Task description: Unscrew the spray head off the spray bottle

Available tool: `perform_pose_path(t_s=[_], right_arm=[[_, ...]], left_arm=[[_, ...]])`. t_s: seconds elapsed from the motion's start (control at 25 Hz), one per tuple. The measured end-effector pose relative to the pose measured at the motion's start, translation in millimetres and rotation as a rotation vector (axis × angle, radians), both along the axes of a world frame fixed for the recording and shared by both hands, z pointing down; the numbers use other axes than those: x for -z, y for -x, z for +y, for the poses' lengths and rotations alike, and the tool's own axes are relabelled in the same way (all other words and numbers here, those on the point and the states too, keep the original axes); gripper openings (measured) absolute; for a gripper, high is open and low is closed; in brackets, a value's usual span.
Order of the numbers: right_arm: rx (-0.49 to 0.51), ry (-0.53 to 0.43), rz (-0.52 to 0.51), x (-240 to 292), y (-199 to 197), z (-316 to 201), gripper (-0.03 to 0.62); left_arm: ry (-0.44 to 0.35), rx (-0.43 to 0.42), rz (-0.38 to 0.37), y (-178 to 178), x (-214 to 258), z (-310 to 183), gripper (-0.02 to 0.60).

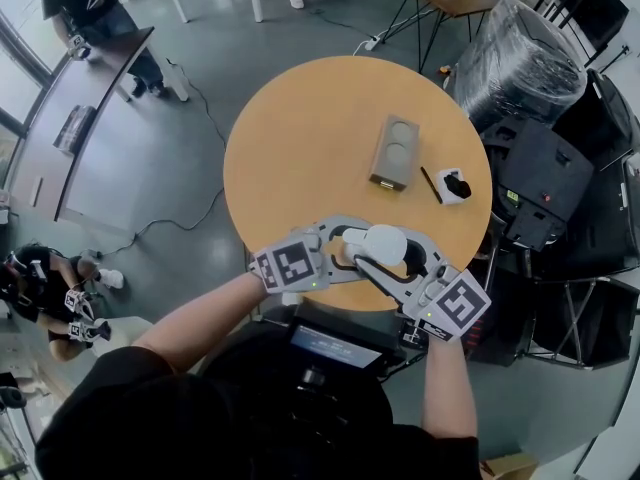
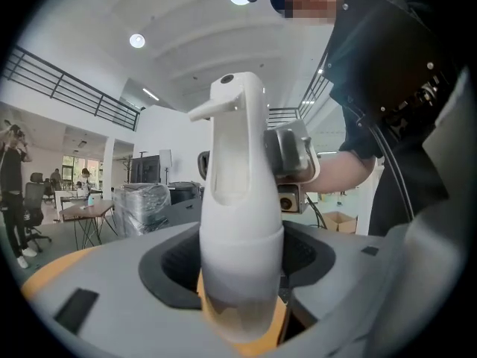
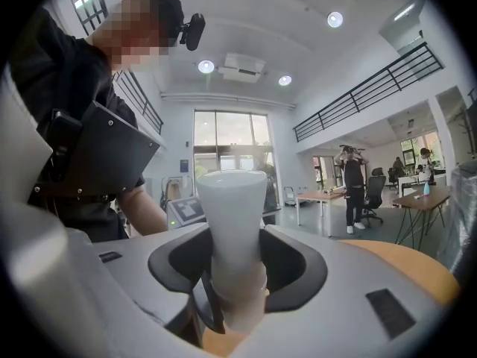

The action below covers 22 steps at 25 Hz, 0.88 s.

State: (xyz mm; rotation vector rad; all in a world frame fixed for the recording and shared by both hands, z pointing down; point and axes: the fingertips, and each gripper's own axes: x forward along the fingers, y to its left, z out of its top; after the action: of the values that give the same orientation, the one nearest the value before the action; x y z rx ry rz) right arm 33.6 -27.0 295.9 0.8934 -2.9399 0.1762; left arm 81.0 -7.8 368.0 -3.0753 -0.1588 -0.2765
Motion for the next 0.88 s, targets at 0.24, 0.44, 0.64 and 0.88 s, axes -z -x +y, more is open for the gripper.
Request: perform_pose_path(t_s=[0.24, 0.44, 0.64, 0.88], right_arm=[[-0.030, 0.018, -0.004, -6, 0, -5, 0.226], [-0.165, 0.046, -0.036, -11, 0, -24, 0.396], [-0.169, 0.009, -0.041, -8, -1, -25, 0.225], [0.002, -0.020, -0.095, 10, 2, -6, 0.213]], left_arm=[[-0.024, 0.021, -0.027, 1, -6, -4, 0.299], [-0.013, 0.097, -0.053, -6, -8, -18, 0.299], [0.067, 0.046, -0.031, -11, -10, -7, 0.298], [0.116, -0.197, 0.003, -3, 6, 16, 0.298]])
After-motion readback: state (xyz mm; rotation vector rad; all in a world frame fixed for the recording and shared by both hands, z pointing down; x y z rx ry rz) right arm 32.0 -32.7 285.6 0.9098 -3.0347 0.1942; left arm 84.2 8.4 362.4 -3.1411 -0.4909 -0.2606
